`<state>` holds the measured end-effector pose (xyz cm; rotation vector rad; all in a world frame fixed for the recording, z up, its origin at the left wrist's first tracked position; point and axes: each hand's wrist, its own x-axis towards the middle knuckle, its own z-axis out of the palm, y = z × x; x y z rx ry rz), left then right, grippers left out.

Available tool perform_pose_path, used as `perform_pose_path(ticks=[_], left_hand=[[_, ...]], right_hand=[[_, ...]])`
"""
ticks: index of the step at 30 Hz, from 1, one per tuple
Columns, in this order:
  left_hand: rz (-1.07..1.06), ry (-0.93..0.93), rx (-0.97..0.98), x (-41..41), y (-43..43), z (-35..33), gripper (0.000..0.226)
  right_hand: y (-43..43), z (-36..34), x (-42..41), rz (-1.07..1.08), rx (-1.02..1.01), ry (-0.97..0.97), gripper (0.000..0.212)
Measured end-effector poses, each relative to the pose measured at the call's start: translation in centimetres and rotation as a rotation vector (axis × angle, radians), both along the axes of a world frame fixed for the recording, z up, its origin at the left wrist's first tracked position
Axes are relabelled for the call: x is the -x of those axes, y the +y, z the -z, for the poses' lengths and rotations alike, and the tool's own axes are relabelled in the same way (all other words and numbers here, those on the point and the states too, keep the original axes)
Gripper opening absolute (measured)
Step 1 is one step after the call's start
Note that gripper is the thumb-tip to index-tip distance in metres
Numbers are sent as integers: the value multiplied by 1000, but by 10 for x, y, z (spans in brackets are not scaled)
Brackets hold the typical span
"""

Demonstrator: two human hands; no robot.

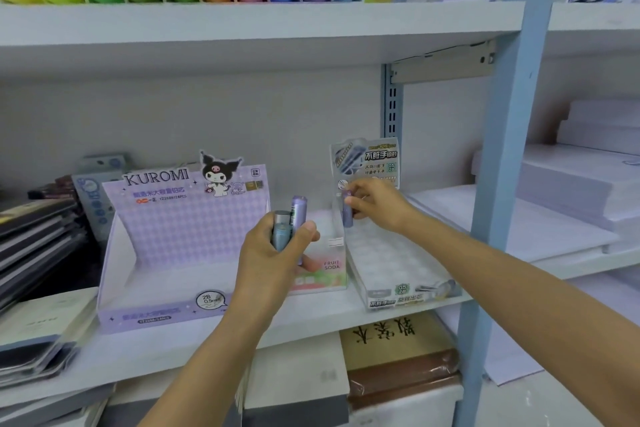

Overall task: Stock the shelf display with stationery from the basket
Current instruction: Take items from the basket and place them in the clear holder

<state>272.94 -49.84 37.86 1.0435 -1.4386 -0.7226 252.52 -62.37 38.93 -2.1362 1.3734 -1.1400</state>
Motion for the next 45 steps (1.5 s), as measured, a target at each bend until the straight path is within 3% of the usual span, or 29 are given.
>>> perform_pose_path(ticks=[2,6,8,13,15,18,21,24,29,33,37,39,45], left_hand=[[8,-3,1,-1,2,0,21],[22,2,12,0,5,-1,25],[26,5,27,1,7,-1,27],[40,28,54,3,11,-4,26],[54,40,62,3,14,-7,29],[73,49,70,5,17,-11,30],[108,51,61,12,19,-12,24],[168,83,37,17,21,-13,23],[197,220,45,12,24,-14,20],[186,297,73,13,26,-19,16],[216,297,71,19,27,-22,33],[241,292,81,22,27,-21,33],[213,333,58,24,20,-21,7]], right_hand=[[1,1,-2,-12,19,-48,21],[2,5,-4,32,97,-57,10],[3,6,-3,79,125,40,8],[23,1,2,145,148,252,28],[39,-10,1,118,166,59,29],[74,-29,-5,-106,106,-366,23],[106,-39,-14,-326,-14,-395,27],[122,-38,-20,-371,-12,-329,16],[125,-35,-7,-291,-26,-684,3],[132,-22,2,-381,-110,-510,25],[136,-15,-1,-401,-115,-420,13],[137,-15,-1,-398,-129,-430,18],[139,-16,-1,-378,-162,-323,23]])
